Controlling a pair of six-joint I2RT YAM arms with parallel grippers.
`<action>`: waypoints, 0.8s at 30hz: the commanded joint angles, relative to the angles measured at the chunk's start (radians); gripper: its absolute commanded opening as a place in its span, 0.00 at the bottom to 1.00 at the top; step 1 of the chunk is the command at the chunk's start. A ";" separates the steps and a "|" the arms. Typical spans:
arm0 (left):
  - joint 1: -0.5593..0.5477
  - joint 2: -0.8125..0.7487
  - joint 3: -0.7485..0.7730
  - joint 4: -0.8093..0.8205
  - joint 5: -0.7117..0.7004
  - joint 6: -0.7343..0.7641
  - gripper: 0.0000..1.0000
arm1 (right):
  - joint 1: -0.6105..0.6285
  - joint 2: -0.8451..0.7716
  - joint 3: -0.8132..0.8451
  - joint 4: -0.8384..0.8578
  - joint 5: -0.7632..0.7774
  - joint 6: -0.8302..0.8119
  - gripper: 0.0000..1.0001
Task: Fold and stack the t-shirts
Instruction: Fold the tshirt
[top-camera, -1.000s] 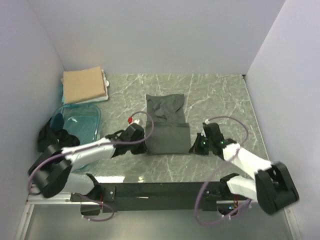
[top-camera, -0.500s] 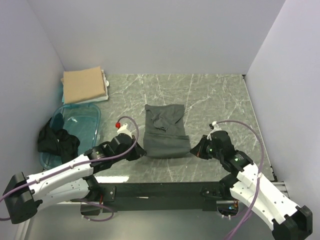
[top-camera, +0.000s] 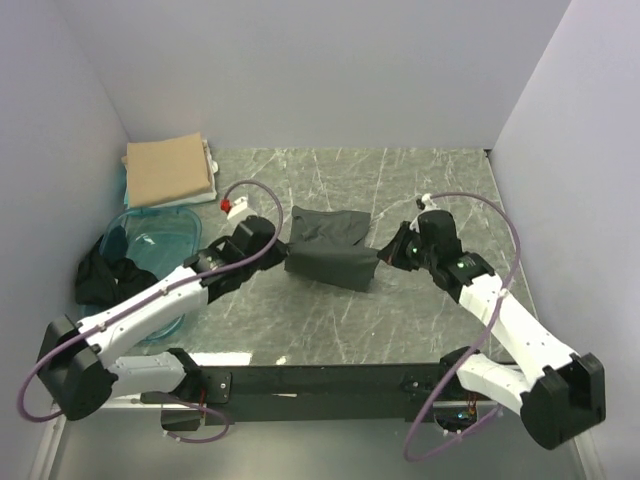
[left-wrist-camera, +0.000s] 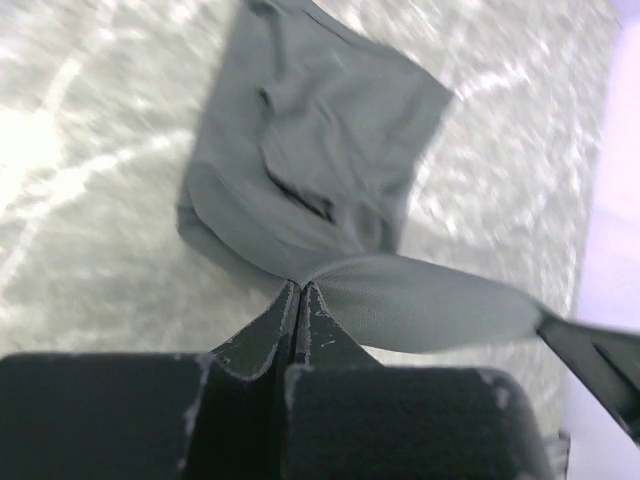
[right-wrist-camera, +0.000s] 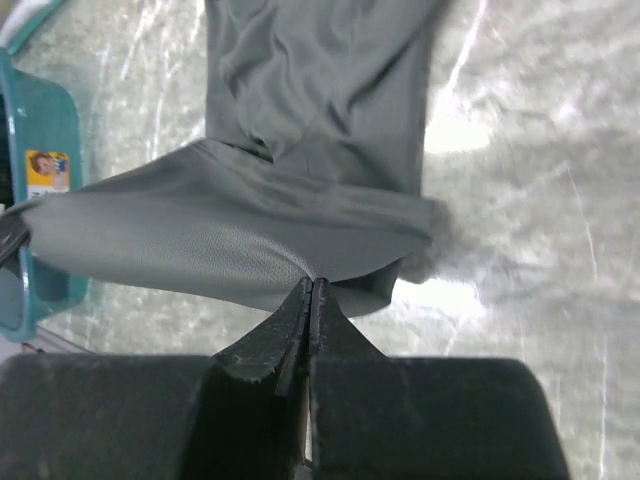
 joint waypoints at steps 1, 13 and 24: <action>0.085 0.039 0.060 0.032 0.039 0.051 0.01 | -0.047 0.057 0.061 0.070 -0.090 -0.040 0.00; 0.236 0.214 0.220 0.108 0.165 0.172 0.01 | -0.156 0.255 0.214 0.134 -0.230 -0.058 0.00; 0.331 0.464 0.416 0.103 0.243 0.239 0.01 | -0.219 0.503 0.346 0.177 -0.301 -0.043 0.00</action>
